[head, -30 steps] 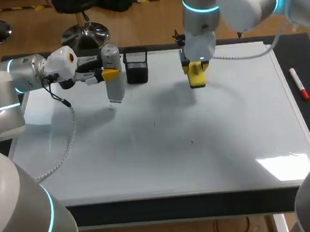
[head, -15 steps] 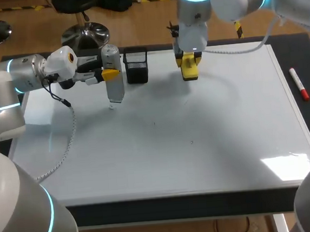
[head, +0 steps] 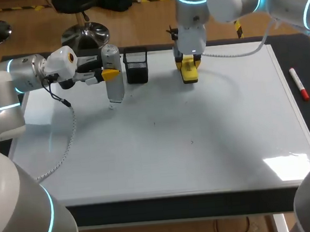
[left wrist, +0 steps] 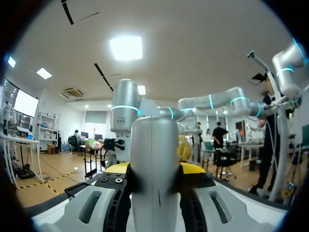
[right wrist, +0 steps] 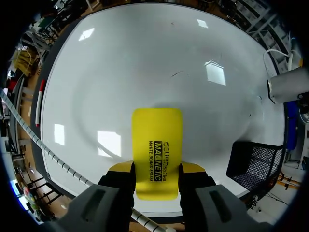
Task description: Pick up the inspection probe, press it on each red-marked spot on the whiteboard one by one, put down the probe, pick up the eraser, and wipe off all the red marks.
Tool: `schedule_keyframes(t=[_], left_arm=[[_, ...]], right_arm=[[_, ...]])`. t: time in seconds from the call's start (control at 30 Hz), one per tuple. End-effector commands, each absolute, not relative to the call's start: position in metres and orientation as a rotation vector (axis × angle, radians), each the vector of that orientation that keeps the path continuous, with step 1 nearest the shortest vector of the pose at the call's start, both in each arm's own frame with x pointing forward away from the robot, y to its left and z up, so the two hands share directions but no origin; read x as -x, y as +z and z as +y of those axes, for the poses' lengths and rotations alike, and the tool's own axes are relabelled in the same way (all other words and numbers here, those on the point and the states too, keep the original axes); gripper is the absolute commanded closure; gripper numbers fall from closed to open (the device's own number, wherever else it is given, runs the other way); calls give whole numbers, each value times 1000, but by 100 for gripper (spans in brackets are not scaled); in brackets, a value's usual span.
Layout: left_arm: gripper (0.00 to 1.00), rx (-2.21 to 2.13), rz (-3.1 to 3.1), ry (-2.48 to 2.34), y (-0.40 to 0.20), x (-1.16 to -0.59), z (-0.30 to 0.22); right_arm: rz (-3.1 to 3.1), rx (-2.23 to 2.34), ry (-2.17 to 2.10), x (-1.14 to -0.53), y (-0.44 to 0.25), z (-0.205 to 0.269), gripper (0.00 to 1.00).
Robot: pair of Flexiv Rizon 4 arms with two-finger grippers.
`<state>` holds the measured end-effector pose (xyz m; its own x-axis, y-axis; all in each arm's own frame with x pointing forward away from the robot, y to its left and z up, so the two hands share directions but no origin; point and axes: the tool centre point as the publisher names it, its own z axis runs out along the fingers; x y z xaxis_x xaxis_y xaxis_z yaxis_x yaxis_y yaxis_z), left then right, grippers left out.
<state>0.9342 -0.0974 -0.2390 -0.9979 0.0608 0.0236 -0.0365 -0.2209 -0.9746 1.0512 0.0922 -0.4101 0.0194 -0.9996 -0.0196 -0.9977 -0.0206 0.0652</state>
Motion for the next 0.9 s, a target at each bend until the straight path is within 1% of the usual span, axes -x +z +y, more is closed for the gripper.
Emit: schedule_keyframes(t=[0.03,0.9], left_arm=[[100,31,-1921,2409,-238,-934,-98],[100,31,-1921,2409,-238,-934,-98]], right_arm=[[-2164,-2214,-94,-1056,-413,93,100],[-2183,-2175,-46,-1048,-423,85,100]])
